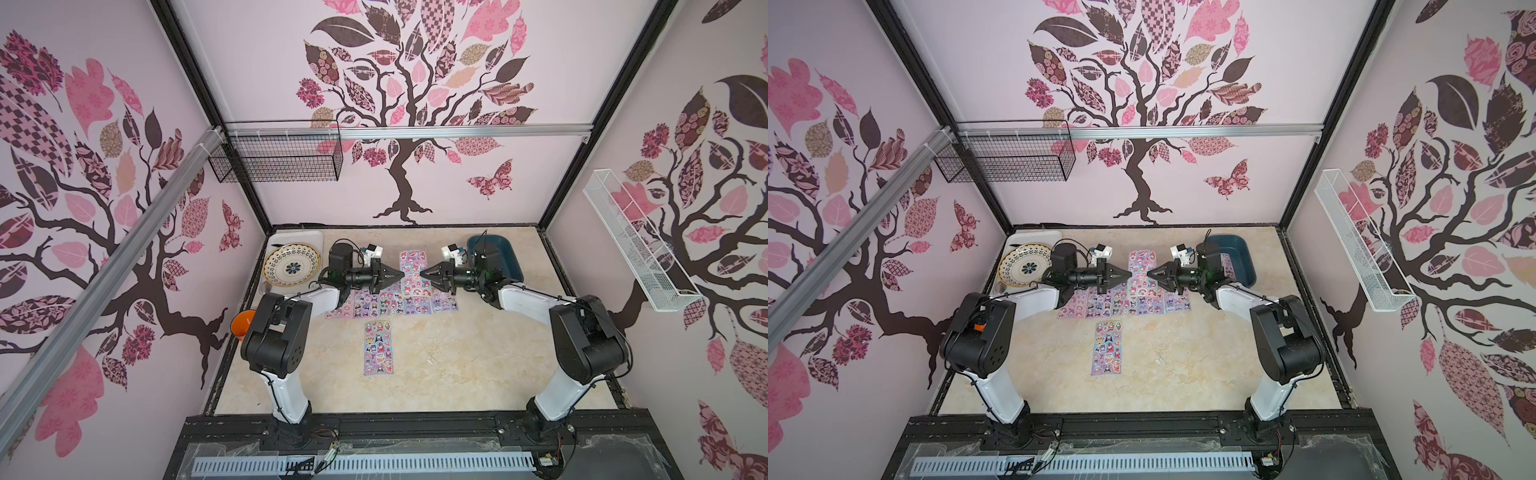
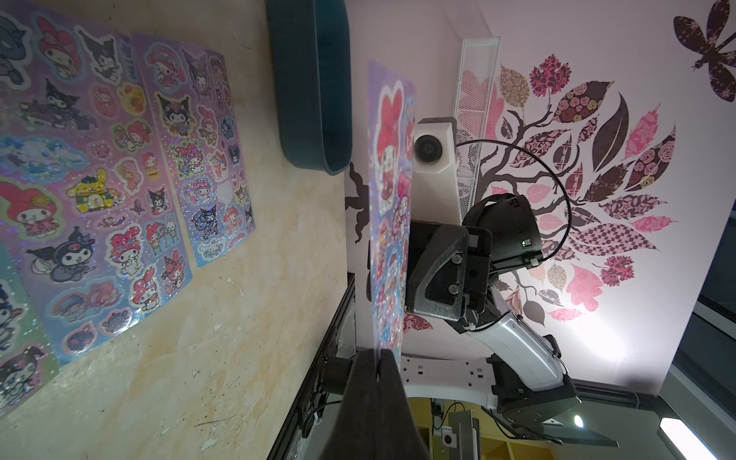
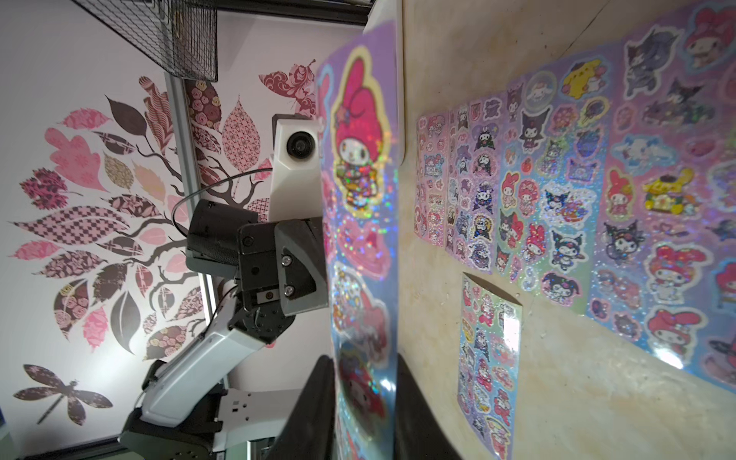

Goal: Take the stickers out of the storage box
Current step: Place the sticker at the center of the board.

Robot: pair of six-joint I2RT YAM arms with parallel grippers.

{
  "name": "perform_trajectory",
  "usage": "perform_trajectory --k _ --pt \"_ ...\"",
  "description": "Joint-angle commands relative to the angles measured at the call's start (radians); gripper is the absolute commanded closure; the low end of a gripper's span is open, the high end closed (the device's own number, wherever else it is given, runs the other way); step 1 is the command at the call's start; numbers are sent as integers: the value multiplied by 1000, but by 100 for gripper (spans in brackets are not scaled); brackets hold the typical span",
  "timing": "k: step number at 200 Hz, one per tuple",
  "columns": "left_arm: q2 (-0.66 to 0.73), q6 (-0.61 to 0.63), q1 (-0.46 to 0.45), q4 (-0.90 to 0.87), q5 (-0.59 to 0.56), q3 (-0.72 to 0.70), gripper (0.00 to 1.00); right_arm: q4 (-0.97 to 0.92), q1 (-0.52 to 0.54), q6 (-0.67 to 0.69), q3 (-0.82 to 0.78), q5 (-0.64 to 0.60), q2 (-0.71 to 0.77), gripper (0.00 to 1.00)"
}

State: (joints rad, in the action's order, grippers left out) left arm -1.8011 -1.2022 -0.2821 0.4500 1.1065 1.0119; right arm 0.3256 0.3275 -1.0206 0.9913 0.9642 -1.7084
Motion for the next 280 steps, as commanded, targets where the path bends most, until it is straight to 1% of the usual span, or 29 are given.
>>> perform_trajectory --k 1,14,23,41,50,75,97,113,137,157,173,195,246,280 --pt "40 93 -2 -92 18 26 100 -30 -1 38 36 -4 21 88" --pt "40 108 -2 -112 16 27 100 -45 -2 51 39 -6 21 90" --pt "40 112 -2 -117 16 27 100 -66 -2 66 41 -10 21 94" --pt "42 127 -2 -135 15 31 100 -142 -2 116 53 -24 26 96" --pt "42 148 -2 -160 14 36 100 -192 -1 146 61 -33 27 99" --pt "40 229 -2 -277 0 57 100 -354 3 257 96 -72 33 100" --pt "24 237 -2 -281 1 51 100 -451 7 322 112 -99 27 100" --pt "16 239 -2 -281 0 40 100 -467 8 334 114 -98 24 100" --pt "13 281 1 -367 -8 41 100 -491 8 349 115 -93 27 100" --pt "24 386 17 -510 -38 59 88 -500 13 353 108 -78 37 100" --pt "32 473 42 -635 -72 73 86 -501 21 353 81 -74 52 100" --pt "46 495 80 -665 -65 67 82 -501 41 355 42 -77 62 100" --pt "73 569 161 -755 -66 87 81 -483 126 326 -38 -109 79 100" --pt "89 642 199 -823 -99 91 81 -371 220 241 -92 -138 82 100"
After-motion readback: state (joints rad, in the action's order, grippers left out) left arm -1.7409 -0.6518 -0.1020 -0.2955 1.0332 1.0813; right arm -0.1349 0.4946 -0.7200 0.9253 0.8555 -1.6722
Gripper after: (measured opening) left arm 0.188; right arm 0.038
